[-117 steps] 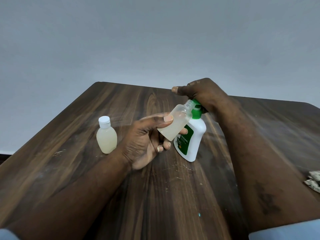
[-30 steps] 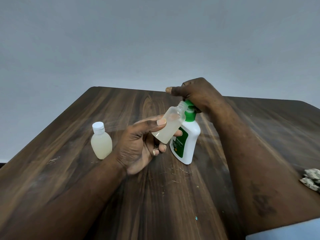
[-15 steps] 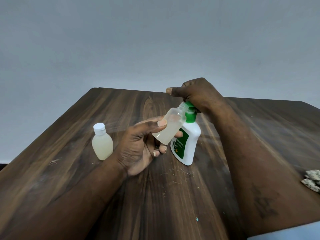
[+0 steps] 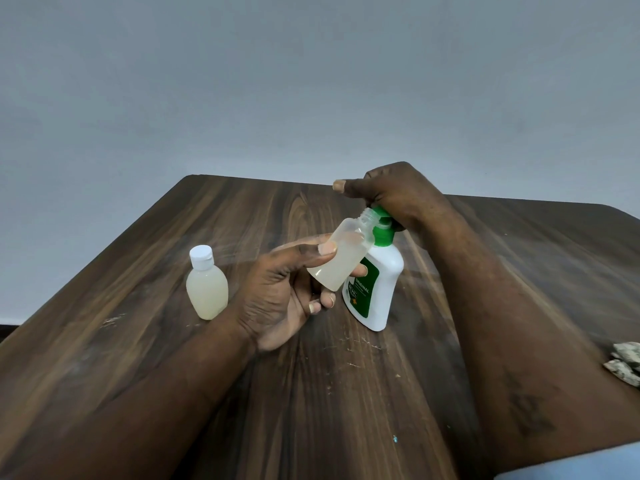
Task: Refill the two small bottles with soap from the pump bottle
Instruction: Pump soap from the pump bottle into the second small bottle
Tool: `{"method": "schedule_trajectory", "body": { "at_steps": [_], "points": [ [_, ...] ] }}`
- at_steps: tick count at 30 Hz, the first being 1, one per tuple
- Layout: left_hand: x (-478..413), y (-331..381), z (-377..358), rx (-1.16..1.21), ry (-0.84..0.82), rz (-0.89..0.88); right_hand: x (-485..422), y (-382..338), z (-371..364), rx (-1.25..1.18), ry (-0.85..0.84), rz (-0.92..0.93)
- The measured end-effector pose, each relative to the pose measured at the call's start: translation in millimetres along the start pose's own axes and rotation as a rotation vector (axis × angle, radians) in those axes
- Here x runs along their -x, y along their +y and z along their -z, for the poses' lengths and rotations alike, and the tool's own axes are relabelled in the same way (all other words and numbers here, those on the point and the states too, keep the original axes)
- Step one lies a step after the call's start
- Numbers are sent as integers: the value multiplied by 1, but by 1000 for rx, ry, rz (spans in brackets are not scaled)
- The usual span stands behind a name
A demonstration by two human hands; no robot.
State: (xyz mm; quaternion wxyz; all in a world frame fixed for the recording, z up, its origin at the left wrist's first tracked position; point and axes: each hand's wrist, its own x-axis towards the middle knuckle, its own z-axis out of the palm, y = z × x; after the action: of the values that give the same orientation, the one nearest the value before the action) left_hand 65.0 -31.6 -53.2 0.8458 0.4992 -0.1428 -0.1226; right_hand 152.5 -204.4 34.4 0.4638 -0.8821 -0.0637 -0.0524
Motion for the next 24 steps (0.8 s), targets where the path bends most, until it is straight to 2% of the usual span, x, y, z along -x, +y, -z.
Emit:
{"method": "schedule_trajectory", "body": {
  "at_steps": [11,24],
  "points": [
    [-1,-1,2,0,9,0,2,0,-1,1,0,-36],
    [-1,0,0,24,-11,-6,0,-3,1,23,33,33]
  ]
}}
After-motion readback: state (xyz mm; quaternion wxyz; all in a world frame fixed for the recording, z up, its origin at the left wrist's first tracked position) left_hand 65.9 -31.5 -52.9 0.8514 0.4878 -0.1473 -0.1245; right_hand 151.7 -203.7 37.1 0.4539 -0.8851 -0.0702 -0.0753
